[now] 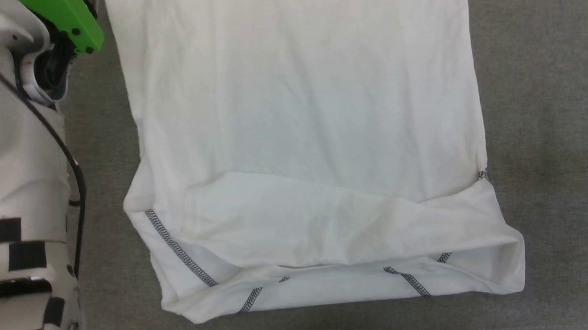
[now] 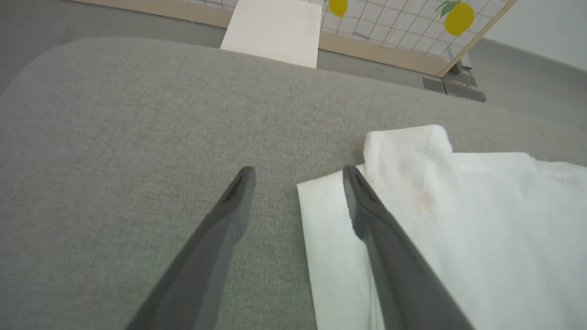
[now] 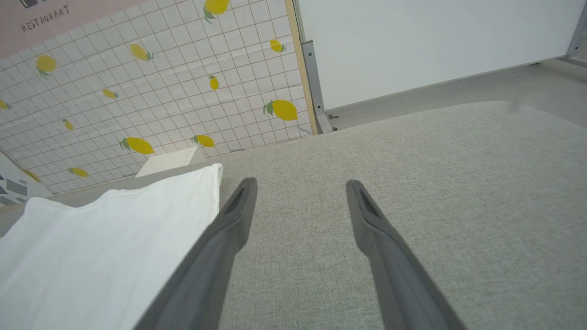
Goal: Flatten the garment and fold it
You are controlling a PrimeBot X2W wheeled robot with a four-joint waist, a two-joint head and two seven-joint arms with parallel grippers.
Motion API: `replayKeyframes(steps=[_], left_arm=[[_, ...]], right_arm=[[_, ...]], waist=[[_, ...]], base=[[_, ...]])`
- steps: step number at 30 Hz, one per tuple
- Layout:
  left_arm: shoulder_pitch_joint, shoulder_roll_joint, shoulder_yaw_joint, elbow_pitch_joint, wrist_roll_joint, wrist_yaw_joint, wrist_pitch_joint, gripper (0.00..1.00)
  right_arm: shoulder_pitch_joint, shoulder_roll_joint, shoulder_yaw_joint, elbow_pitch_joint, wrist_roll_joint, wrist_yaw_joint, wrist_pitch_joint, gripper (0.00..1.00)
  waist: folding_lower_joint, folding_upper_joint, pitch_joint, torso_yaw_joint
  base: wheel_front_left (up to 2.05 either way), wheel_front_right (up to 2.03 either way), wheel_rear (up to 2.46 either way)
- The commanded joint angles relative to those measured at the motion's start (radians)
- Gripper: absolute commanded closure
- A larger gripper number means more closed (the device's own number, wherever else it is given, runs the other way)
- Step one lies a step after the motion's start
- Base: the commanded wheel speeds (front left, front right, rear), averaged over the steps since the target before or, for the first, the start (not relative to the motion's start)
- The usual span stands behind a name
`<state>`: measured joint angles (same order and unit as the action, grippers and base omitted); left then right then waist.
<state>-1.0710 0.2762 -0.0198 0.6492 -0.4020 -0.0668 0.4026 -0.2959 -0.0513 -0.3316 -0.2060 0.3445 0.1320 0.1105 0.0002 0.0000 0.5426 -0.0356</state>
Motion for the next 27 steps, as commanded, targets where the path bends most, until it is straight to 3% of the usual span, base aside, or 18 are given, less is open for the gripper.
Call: replayKeyframes(steps=[1, 5, 11, 13, 22, 27], left_arm=[[-0.024, 0.013, -0.01, 0.021, 0.013, 0.019, 0.045, 0.0], [-0.059, 0.036, -0.074, 0.058, 0.055, 0.033, 0.21, 0.0], [-0.029, 0.025, -0.125, 0.076, 0.065, 0.014, 0.299, 0.0], [-0.015, 0.019, -0.125, 0.077, 0.052, 0.007, 0.305, 1.0], [-0.003, -0.006, -0.091, 0.044, -0.01, -0.02, 0.163, 1.0], [-0.017, -0.013, -0.053, 0.049, -0.032, -0.002, 0.062, 1.0]], right_arm=[[-0.007, 0.001, -0.001, -0.006, 0.009, -0.001, -0.007, 0.0], [0.007, 0.001, -0.017, -0.014, 0.022, -0.001, -0.013, 0.0], [0.013, 0.001, -0.036, -0.023, 0.029, -0.001, -0.016, 0.0], [0.012, 0.001, -0.039, -0.024, 0.029, -0.001, -0.014, 0.0], [0.012, 0.001, -0.055, -0.007, 0.02, -0.001, -0.007, 0.0], [0.015, 0.001, -0.05, 0.007, 0.01, -0.001, -0.002, 0.0]], waist=[[-0.0002, 0.0, 0.06, -0.029], [-0.0002, 0.0, 0.085, -0.029], [-0.0002, 0.0, 0.101, -0.02], [-0.0002, 0.0, 0.105, -0.018], [-0.0002, 0.0, 0.074, 0.009], [-0.0002, 0.0, 0.032, 0.025]], base=[[0.0, 0.0, 0.0], [0.0, 0.0, 0.0], [0.0, 0.0, 0.0], [0.0, 0.0, 0.0], [0.0, 0.0, 0.0], [0.0, 0.0, 0.0]])
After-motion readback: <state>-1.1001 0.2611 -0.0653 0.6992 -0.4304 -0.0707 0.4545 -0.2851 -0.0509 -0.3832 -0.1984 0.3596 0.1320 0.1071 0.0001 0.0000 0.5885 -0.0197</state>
